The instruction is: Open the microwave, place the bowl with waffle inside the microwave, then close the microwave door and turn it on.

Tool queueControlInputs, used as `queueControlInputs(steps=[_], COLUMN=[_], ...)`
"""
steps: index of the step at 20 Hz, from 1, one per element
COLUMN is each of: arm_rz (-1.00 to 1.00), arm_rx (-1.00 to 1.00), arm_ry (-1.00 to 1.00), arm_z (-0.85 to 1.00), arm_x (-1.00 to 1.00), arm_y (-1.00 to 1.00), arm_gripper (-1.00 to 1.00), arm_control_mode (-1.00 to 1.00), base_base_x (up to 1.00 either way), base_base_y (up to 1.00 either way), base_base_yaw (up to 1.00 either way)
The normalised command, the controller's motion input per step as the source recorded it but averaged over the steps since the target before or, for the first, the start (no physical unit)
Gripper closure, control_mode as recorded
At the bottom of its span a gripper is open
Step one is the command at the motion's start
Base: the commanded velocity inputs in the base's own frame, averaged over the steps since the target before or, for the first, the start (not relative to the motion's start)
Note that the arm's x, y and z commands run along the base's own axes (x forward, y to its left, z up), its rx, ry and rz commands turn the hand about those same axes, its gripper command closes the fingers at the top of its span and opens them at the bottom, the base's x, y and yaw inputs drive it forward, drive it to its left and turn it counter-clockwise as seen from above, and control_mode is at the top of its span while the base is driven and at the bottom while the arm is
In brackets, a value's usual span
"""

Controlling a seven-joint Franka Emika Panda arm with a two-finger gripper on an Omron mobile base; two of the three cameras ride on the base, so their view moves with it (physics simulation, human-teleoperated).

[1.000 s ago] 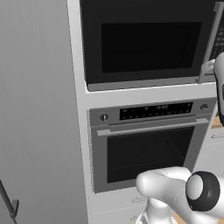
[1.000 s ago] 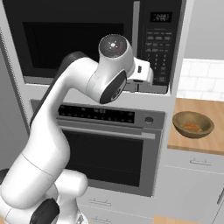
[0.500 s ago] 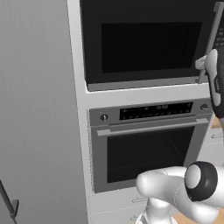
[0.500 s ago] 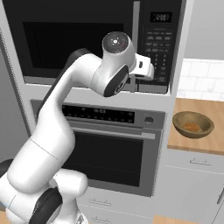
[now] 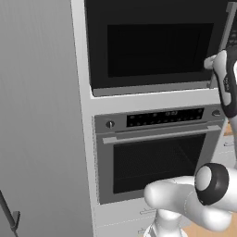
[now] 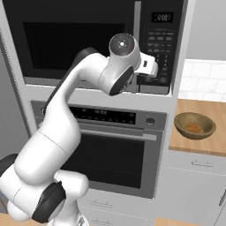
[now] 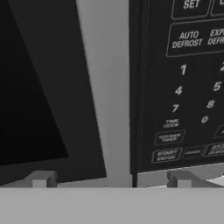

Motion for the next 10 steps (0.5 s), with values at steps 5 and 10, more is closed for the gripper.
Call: queueControlInputs(steps=[5, 10], arm_rz=[0.00, 0.00], arm_rx=[0.02, 0.04], arm_ry=[-0.09, -0.02], arm_z=[0.00, 0.00], arm_x=[0.44, 0.35], arm_y=[0.00, -0.12], arm_gripper=[-1.00, -1.00], arm_control_mode=[-1.00, -1.00], base_base_x=[0.00, 0.00], base_base_y=[0.00, 0.00], base_base_yaw=[0.00, 0.00])
